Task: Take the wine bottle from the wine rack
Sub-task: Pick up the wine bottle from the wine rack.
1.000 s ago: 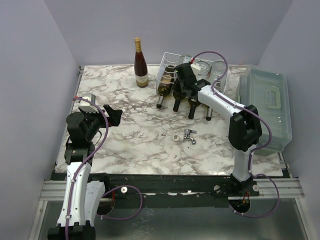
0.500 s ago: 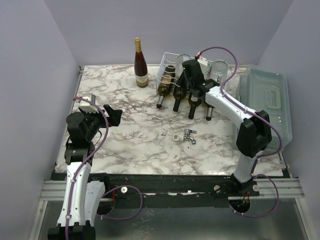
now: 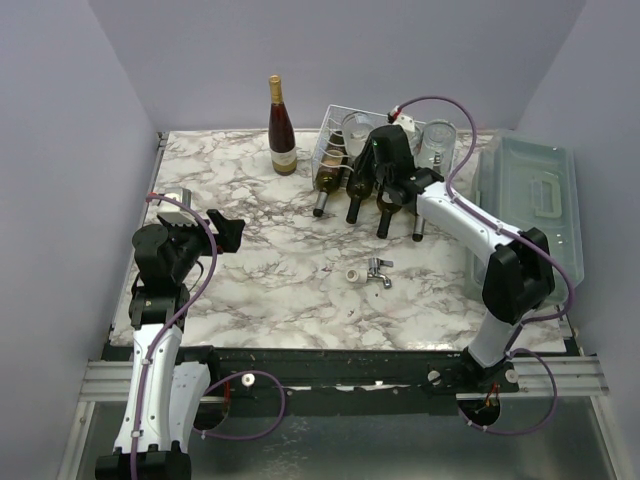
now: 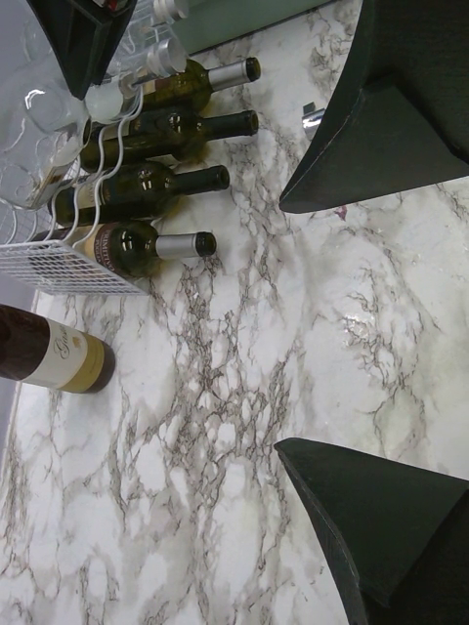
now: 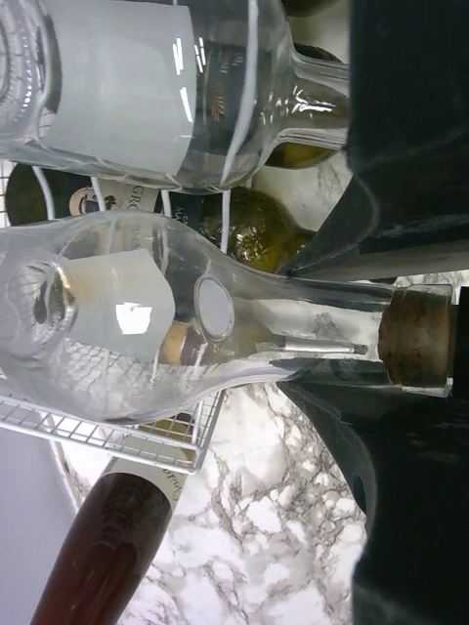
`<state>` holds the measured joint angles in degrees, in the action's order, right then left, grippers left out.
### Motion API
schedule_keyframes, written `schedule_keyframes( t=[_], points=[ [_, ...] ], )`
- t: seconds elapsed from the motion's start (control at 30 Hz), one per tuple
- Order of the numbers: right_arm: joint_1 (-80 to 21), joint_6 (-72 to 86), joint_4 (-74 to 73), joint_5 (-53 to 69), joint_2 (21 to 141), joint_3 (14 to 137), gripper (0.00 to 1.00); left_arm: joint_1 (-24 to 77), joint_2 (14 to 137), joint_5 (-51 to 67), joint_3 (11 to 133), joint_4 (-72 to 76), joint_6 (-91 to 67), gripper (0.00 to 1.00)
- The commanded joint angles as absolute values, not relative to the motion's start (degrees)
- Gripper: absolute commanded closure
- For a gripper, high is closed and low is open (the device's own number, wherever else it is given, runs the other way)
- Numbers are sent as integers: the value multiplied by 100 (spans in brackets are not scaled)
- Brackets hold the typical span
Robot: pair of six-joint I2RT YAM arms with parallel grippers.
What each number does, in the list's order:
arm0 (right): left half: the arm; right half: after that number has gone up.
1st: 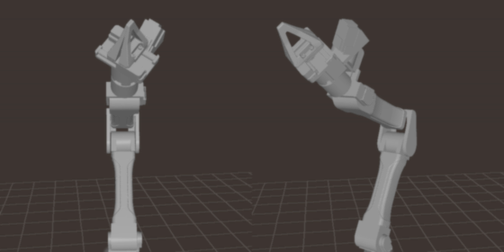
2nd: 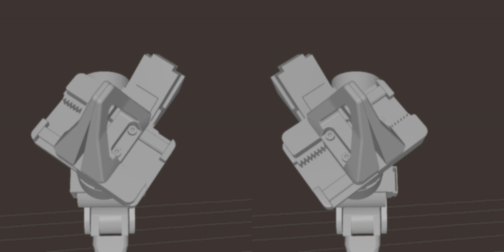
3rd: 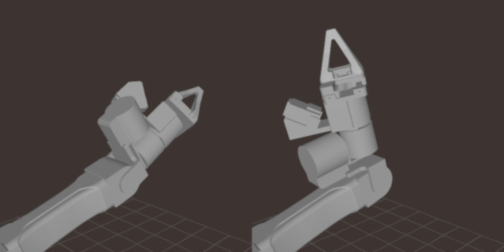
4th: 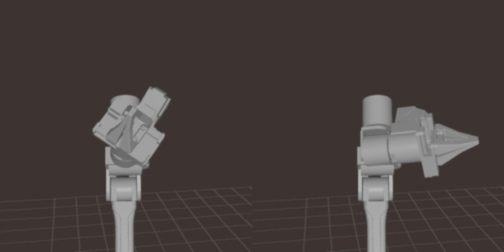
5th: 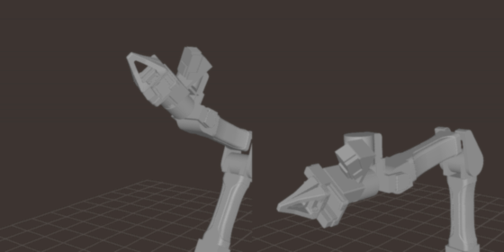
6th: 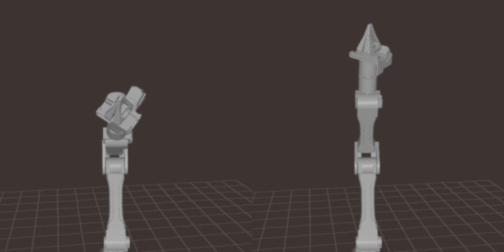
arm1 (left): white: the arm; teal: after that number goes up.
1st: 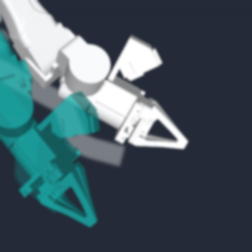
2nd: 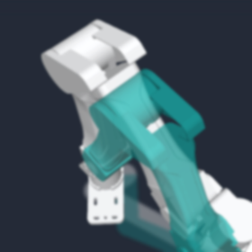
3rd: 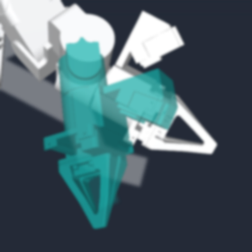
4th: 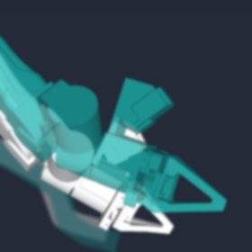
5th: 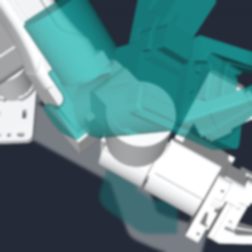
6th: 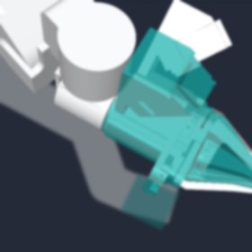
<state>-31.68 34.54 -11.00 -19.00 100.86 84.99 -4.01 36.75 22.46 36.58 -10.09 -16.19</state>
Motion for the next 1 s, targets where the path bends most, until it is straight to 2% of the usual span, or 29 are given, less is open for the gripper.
schedule_keyframes(
  t=[0.0,0.6,0.97],
  points=[
    [-3256,2805,-53,-1741,9704,8545,100,-392,3636,2241,3680,-1081,-1540,1],
    [-3249,2528,325,-1827,10017,7852,100,-388,3706,2327,3666,-1073,-1573,1],
    [-3259,2731,463,-1409,10616,8140,98,-387,3734,2329,3662,-1063,-1575,1]
  ],
)
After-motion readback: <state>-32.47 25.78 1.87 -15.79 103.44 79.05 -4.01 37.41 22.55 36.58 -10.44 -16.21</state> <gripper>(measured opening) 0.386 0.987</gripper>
